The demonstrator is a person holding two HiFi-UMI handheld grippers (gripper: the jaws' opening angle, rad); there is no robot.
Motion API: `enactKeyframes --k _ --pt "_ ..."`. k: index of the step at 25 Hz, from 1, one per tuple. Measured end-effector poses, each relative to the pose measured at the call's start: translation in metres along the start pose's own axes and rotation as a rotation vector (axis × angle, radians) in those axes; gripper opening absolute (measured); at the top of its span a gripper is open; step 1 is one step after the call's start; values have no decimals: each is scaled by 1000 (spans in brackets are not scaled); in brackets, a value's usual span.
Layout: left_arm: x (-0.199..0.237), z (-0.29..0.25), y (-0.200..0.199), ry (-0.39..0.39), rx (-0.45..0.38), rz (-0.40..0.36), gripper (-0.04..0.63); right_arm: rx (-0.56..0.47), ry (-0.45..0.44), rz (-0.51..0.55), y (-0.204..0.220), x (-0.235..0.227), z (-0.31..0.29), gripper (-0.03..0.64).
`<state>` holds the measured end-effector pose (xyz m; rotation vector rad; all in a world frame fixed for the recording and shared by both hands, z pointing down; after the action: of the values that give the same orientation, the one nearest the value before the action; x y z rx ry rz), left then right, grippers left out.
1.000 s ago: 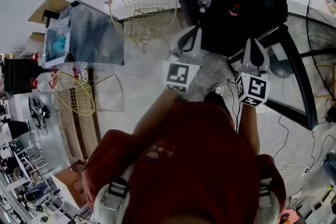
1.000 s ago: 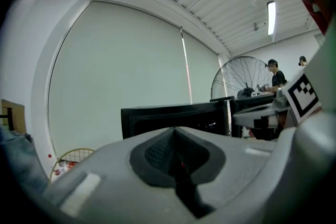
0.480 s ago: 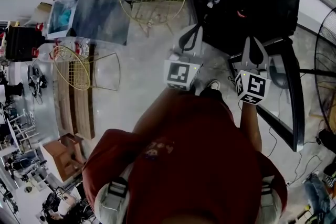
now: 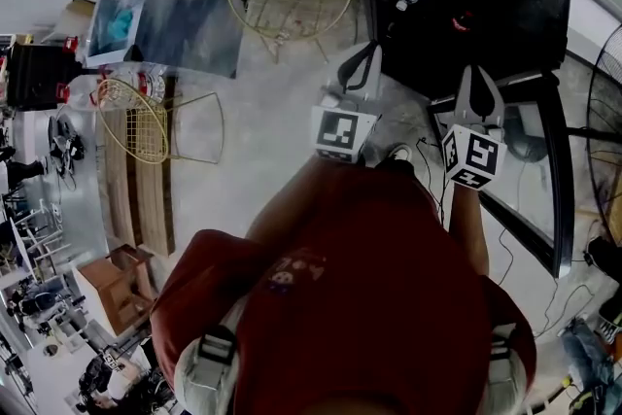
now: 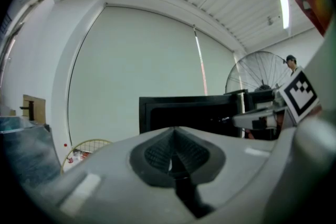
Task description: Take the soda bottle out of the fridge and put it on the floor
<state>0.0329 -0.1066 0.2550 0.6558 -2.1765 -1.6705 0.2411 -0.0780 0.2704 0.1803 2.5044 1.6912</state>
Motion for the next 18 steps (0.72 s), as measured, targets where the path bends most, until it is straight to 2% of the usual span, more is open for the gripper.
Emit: enactKeyframes --k 9,14,18 --pt "7 -4 11 18 7 -28 -2 13 27 -22 13 5 -15 2" --pt "8 -6 24 22 18 14 -2 23 38 -32 28 6 -25 9" --pt "6 -9 36 44 10 31 -2 22 34 -54 41 3 -35 59"
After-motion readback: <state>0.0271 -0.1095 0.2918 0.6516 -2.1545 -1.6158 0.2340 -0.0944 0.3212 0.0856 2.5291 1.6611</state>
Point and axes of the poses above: the fingertips, and each gripper's own axes: z backward along the fingers, x to its left, y out of its underside, the point moved 7 cm from there along z, backward along the fingers, and after that the axes turned 12 degrees about x, right-handed, at the moved point
